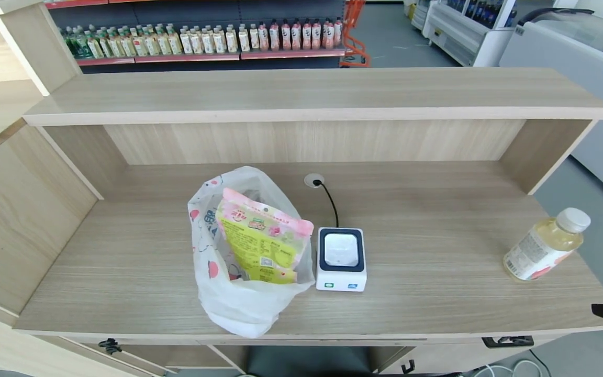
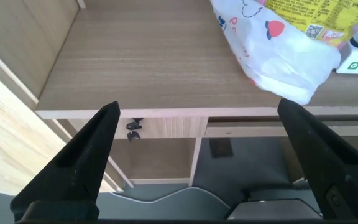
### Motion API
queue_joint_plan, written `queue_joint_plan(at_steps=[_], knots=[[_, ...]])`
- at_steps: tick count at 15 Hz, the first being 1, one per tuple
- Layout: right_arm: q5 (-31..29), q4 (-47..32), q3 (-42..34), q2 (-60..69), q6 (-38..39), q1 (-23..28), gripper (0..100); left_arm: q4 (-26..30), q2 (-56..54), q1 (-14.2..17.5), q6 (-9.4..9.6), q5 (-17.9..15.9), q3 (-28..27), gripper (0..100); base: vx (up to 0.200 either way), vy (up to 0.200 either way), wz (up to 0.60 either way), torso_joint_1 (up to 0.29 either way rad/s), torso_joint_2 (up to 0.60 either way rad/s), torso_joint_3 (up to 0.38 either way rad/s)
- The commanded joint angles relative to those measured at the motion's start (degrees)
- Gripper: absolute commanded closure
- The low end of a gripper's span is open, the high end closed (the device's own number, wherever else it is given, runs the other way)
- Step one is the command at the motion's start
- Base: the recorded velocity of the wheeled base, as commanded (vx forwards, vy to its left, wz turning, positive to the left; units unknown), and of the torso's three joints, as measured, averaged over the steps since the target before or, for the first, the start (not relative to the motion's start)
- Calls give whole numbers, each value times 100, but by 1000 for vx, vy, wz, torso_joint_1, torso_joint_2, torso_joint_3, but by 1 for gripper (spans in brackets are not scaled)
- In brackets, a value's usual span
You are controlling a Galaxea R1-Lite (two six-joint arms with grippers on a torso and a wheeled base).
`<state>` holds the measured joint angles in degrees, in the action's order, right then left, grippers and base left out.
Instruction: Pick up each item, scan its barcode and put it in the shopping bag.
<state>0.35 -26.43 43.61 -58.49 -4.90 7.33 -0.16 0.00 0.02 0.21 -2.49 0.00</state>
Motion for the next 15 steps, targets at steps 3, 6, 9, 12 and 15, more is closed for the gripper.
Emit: queue_joint_plan(at_steps=[3,6,9,12,15], knots=[[17,15,-388,242,-143,137,0,-2,9,-2,-3,3,0,0,0,-200,0,1,1,7],[-9,41,-643,417,-248,146,0,-2,9,-2,14,3,0,0,0,-200,0,5,2,4],[61,709,-950,409,-336,137,0,-2,9,-2,6,3,0,0,0,-200,0,1,4,1],[826,1738,-1469,365,-450,137,0,-2,9,-2,6,3,0,0,0,-67,0,-1,1,-1],[870,1861,-1645,382,-521,137,0,-2,9,-2,-3,3,0,0,0,0,0,0,0,0]])
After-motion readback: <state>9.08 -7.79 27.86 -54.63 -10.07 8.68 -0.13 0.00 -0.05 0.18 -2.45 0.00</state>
